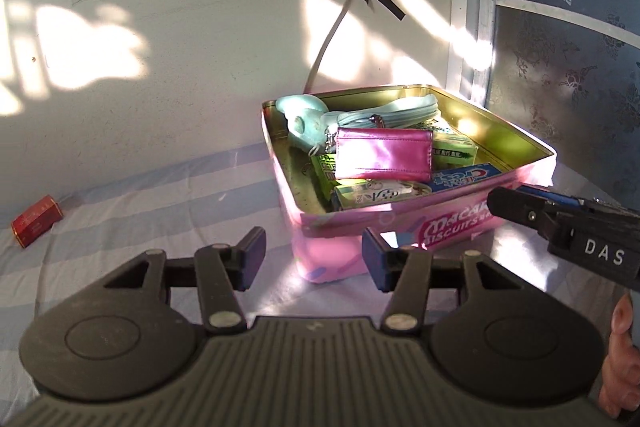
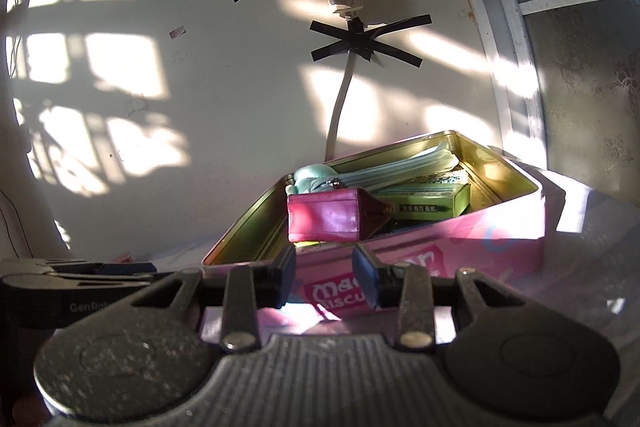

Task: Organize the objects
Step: 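Move the right tool to the red box and close on it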

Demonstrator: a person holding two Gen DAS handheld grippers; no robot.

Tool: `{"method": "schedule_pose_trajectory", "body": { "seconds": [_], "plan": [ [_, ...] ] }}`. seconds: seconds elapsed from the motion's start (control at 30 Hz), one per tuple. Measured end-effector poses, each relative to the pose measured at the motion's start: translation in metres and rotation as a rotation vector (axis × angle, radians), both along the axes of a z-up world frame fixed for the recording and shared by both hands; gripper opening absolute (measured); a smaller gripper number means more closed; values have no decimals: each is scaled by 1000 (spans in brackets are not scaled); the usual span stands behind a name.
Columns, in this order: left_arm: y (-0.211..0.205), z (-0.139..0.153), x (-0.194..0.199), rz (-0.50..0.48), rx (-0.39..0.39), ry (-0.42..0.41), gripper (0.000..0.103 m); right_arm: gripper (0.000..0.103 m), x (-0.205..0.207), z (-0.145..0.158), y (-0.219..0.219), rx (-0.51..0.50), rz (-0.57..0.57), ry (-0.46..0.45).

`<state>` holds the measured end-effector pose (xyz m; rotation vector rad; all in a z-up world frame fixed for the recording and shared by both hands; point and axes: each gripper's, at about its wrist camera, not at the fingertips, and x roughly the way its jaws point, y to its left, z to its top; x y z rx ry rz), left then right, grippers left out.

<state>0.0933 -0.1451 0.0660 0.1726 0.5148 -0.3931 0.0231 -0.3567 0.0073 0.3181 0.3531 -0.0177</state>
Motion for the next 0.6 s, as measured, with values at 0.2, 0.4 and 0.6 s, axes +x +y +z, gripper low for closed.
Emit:
{"method": "schedule_pose_trajectory", "body": {
  "seconds": [0.2,0.4,0.6],
  "plan": [
    [42,-17,-3,88,13,29,55,33,0,-4,36,-29,69,48],
    [88,-28,4,167,23,43,55,33,9,-5,73,-43,133,82],
    [133,-37,19,229,65,41,55,33,26,-5,109,-63,205,125]
  ]
}}
